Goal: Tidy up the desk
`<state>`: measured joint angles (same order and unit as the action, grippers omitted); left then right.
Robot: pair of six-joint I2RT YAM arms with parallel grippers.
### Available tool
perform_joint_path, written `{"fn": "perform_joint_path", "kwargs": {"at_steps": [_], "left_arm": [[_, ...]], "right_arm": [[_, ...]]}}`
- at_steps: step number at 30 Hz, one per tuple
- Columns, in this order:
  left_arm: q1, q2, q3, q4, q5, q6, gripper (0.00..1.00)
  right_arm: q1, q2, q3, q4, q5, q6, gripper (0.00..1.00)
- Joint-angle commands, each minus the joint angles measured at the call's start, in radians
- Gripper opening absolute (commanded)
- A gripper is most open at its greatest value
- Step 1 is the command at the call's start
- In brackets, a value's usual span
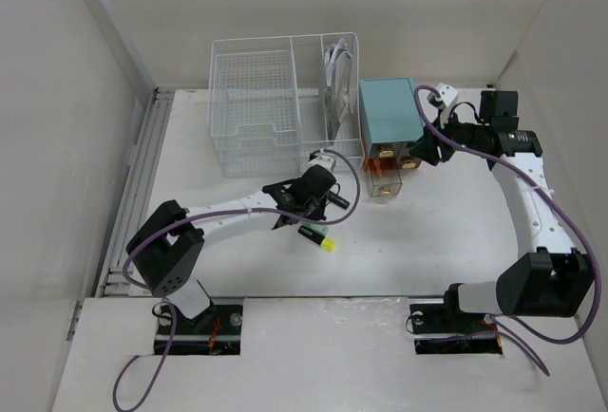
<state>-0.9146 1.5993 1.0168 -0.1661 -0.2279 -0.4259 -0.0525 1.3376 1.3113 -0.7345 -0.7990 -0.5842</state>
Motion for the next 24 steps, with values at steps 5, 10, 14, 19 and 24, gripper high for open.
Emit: {"fn": "perform_joint_path", "kwargs": {"at_steps": [5, 10, 14, 19, 24], "left_arm": [[0.000, -0.154, -0.096, 0.011, -0.002, -0.255, 0.00], [-0.012, -0.191, -0.123, -0.032, -0.088, -0.520, 0.03], [-0.012, -0.119, -0.114, -0.091, -0.148, -0.725, 0.12], [-0.012, 0.025, -0.060, -0.193, -0.174, -0.864, 0.23], [-0.021, 0.036, -0.058, -0.193, -0.201, -0.936, 0.42]], "right_arm": [[-0.006, 0.003, 0.011, -0.006, -0.048, -0.023, 0.50], [-0.015, 0.003, 0.011, -0.016, -0.057, -0.023, 0.50], [-0.015, 0.003, 0.011, -0.016, -0.066, -0.023, 0.50], [-0.024, 0.003, 0.011, -0.025, -0.075, -0.032, 0.50], [-0.033, 0.003, 0.011, -0.034, -0.085, -0.042, 0.50]]}}
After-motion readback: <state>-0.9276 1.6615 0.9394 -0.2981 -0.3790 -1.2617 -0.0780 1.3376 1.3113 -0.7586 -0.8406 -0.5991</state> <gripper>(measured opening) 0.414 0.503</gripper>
